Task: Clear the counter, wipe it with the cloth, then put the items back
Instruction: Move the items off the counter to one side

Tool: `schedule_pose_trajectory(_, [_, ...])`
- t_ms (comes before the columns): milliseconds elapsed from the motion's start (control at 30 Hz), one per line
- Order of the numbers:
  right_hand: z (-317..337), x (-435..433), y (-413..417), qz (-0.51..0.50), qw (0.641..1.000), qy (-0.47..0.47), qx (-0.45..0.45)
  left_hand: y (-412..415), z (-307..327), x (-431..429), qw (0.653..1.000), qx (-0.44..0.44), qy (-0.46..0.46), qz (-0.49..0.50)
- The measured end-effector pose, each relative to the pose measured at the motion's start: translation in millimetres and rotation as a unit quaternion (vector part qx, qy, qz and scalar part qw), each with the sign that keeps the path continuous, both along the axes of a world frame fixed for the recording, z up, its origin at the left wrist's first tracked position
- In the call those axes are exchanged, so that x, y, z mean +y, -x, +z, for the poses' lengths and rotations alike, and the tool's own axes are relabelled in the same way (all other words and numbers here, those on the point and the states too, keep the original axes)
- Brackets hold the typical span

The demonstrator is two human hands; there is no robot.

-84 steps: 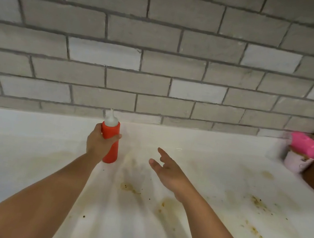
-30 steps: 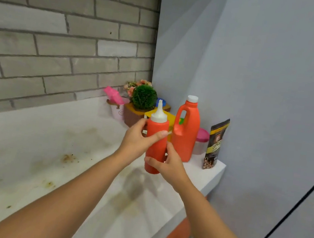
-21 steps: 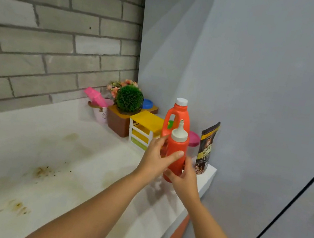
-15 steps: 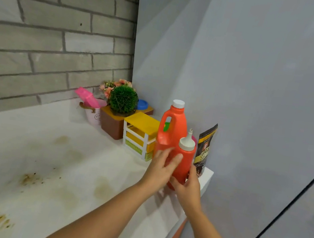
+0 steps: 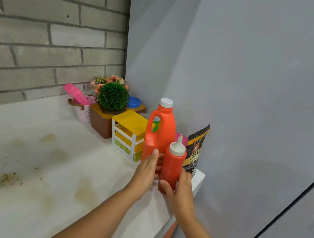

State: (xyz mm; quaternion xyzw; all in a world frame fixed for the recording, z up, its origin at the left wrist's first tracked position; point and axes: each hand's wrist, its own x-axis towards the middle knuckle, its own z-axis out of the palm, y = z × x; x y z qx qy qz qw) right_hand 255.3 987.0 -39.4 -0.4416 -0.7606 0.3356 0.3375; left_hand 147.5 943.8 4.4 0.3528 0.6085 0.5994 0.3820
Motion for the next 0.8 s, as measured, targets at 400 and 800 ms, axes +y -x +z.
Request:
schedule_pose_trajectory(400, [5.0,16.8,-7.4,0.02,0.989,0.04,-0.14,-3.6,-7.8,2.4,0.997,0.031,-0.006,0.067])
schedule_pose_trajectory(800, [51.7,8.7,-17.4,0.178,0.922,0.136,-0.315,-6.4,3.2,-24.1,0.986,0.049,-0.02,0.16])
